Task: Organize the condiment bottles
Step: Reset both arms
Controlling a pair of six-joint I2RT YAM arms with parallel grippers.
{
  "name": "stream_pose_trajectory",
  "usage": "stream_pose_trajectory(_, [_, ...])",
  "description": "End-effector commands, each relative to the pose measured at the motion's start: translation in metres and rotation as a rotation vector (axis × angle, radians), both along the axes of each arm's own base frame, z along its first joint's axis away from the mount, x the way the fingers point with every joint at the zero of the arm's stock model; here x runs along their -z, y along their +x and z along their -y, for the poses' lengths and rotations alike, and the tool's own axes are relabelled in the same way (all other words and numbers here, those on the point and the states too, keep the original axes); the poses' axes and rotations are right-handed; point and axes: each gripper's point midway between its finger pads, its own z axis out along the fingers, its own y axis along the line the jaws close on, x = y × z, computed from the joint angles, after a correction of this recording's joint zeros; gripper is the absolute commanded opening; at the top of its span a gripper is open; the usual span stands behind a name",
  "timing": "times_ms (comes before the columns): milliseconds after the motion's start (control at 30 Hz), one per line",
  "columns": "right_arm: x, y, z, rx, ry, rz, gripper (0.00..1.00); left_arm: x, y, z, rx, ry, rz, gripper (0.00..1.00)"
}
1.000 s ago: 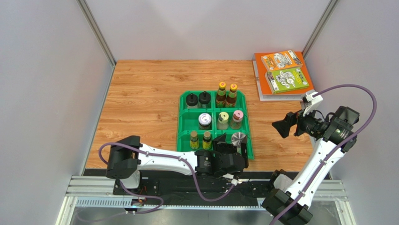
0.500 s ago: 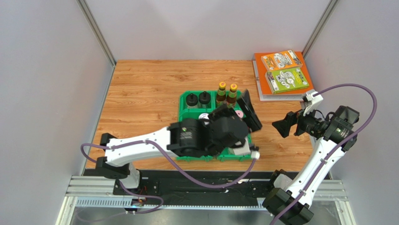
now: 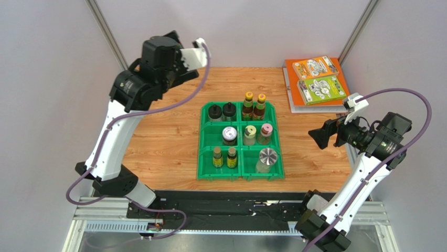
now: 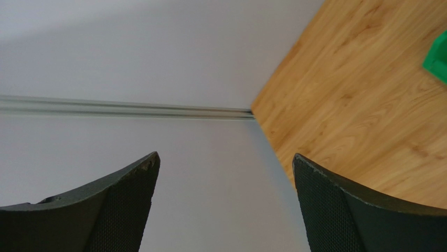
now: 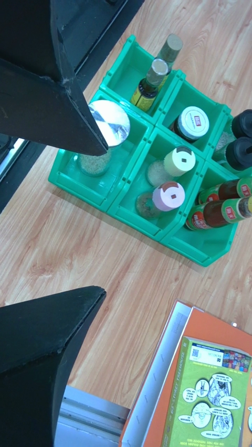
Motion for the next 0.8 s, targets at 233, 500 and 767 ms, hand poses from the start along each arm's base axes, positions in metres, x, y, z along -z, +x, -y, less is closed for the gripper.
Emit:
stream_pose_trajectory(233, [-0.024, 0.031, 0.015, 0.105, 0.105, 0.010, 0.99, 0.113, 0.030, -0.050, -0.129, -0.741, -0.416, 0.99])
stream_pose_trajectory(500, [0.001, 0.085, 0.020, 0.140, 0.088, -0.064, 1.00, 0.198, 0.048, -0.080, -0.205, -0.952, -0.458, 0.99])
stream_pose_trajectory(767, [0.003, 0.112, 0.022, 0.223, -0.010, -0.022, 1.00, 0.223, 0.024, -0.081, -0.188, -0.969, -0.391, 0.99])
